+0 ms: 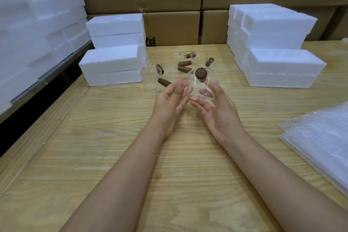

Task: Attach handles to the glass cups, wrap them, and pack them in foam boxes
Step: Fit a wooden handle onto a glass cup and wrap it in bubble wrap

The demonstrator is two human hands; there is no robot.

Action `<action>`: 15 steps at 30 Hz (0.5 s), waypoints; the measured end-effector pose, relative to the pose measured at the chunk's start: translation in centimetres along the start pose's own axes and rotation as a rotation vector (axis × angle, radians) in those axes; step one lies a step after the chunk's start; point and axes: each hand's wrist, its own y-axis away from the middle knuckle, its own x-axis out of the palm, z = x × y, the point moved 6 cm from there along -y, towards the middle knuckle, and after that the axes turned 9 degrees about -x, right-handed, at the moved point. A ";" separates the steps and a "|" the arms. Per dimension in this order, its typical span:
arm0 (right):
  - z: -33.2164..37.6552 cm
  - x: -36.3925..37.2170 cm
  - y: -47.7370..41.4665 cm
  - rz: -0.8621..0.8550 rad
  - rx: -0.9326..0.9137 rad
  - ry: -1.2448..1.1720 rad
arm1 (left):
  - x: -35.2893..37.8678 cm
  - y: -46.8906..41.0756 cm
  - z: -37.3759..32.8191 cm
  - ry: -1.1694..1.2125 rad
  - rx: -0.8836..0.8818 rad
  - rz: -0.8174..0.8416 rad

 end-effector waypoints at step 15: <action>-0.1 -0.5 -0.1 -0.052 0.014 0.083 | -0.2 -0.2 0.1 -0.168 0.114 -0.032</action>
